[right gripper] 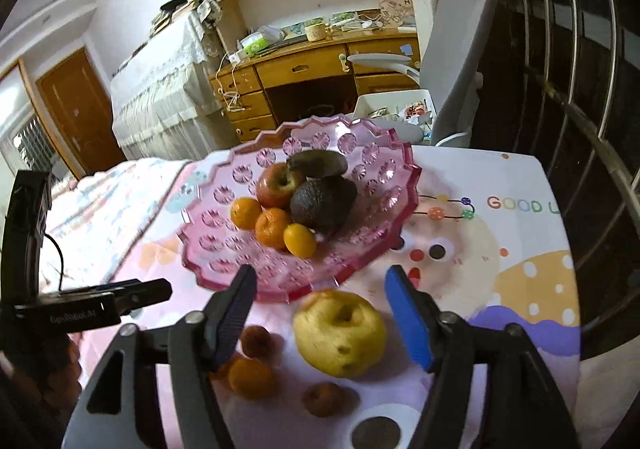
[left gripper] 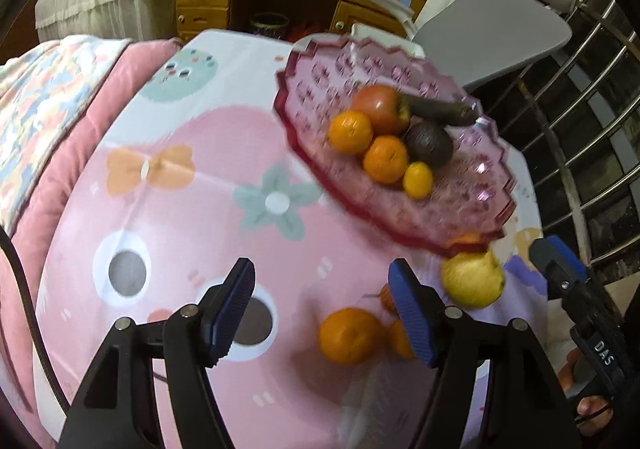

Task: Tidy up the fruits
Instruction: 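Grasp another mandarin with the left tool while the right tool grasps the pear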

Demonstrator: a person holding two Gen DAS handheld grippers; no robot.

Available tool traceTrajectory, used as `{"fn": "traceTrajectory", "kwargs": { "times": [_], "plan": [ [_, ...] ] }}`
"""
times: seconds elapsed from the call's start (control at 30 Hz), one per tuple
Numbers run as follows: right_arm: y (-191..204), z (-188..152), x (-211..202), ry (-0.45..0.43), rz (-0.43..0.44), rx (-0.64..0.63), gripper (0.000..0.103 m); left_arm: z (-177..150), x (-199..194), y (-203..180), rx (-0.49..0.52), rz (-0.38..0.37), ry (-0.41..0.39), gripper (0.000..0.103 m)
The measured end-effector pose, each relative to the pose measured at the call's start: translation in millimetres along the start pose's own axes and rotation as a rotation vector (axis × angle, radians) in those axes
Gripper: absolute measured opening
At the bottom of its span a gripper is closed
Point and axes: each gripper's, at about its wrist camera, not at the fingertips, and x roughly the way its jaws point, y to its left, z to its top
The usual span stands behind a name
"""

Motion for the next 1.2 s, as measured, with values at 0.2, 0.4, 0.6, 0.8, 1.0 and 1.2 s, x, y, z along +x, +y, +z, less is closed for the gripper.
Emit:
{"fn": "traceTrajectory", "kwargs": {
  "times": [0.2,0.4,0.6,0.8,1.0,1.2],
  "plan": [
    [0,-18,9,0.032,-0.042,-0.112,0.077,-19,21,1,-0.013,0.001,0.075,0.068],
    [1,-39,27,0.060,-0.061,-0.233,0.077,-33,37,-2,-0.025,-0.015,0.113,0.068],
    [4,-50,42,0.069,-0.057,-0.272,0.077,-38,44,-5,-0.029,-0.032,0.130,0.068],
    [7,-51,57,0.068,-0.056,-0.290,0.077,-41,50,-10,-0.025,-0.042,0.142,0.068],
    [4,-51,67,0.076,-0.037,-0.264,0.077,-44,56,-9,-0.032,-0.053,0.157,0.056],
    [1,-52,70,0.075,-0.025,-0.244,0.077,-45,58,-12,-0.014,-0.080,0.154,0.045]
  ]
}}
